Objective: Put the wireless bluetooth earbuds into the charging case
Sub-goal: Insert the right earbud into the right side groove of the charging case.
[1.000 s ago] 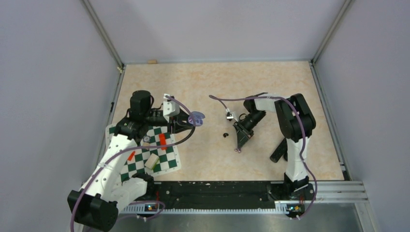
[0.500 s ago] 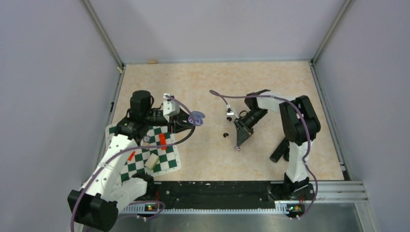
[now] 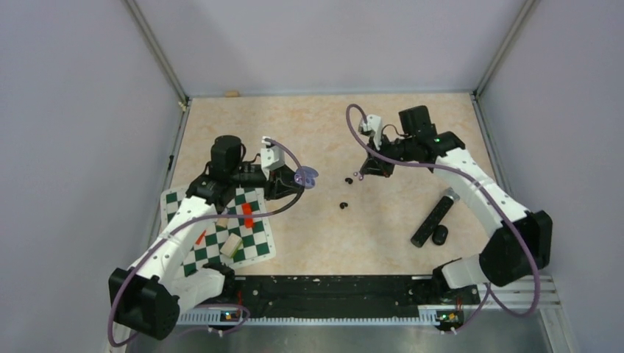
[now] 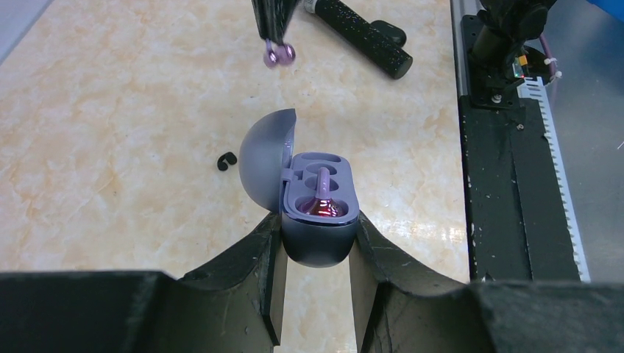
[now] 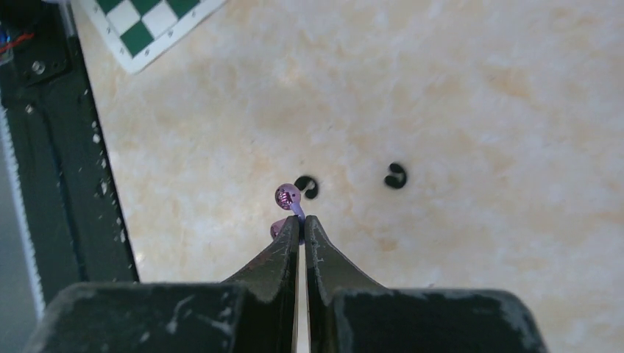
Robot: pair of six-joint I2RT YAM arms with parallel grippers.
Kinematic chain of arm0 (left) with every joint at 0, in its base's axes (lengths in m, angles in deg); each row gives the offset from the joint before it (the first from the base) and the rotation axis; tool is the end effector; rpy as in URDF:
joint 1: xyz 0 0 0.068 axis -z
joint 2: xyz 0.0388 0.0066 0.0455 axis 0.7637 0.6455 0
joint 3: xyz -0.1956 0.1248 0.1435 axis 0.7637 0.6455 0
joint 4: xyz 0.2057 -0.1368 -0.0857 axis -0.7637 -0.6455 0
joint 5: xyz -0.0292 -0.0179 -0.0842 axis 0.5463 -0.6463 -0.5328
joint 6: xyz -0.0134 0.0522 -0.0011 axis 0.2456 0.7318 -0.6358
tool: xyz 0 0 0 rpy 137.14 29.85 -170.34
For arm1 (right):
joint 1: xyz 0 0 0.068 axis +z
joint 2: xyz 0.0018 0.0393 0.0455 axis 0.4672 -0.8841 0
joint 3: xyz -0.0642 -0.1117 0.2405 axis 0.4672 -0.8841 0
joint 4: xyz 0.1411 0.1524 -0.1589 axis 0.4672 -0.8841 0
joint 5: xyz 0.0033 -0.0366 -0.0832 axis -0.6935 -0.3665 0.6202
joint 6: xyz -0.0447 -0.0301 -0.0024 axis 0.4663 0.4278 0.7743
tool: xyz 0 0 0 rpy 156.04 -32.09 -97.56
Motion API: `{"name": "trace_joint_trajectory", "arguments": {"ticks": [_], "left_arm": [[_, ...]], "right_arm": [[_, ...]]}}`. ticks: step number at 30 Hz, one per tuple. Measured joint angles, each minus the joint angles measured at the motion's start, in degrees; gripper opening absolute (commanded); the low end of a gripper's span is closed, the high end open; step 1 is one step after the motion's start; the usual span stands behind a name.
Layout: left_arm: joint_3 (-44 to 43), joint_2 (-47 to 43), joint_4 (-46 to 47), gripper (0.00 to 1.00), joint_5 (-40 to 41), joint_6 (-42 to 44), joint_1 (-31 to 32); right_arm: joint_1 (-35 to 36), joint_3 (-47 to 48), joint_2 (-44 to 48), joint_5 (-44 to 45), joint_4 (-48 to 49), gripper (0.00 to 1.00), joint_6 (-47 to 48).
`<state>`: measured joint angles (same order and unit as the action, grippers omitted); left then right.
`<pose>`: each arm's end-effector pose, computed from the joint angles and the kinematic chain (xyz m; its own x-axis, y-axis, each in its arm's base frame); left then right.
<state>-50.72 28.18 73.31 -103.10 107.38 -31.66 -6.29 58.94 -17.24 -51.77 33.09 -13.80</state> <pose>0.2048 -0.1001 0.3161 -0.0276 0.2079 -0.9778 0.9914 0.1310 -0.0001 0.2690 0.1322 0.3065 -0.3160 -0.5281 -0.7882 -0.9354 0.3122 0.1658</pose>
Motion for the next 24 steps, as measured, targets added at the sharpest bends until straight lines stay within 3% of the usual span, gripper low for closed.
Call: {"name": "trace_joint_trajectory", "arguments": {"ticks": [10, 18, 24], "left_arm": [[0.07, 2.40, 2.10, 0.01, 1.42, -1.92, 1.20], [0.63, 2.86, 2.93, 0.02, 1.16, -2.97, 1.29], [1.33, 4.46, 4.17, 0.01, 0.76, -4.24, 1.49]], "right_arm": [[0.94, -1.27, 14.03, 2.32, 17.27, 0.00, -6.19], [12.72, -8.70, 20.57, 5.05, 26.58, 0.00, -5.75], [15.26, -10.75, 20.44, 5.38, 29.27, 0.00, -5.77]]}}
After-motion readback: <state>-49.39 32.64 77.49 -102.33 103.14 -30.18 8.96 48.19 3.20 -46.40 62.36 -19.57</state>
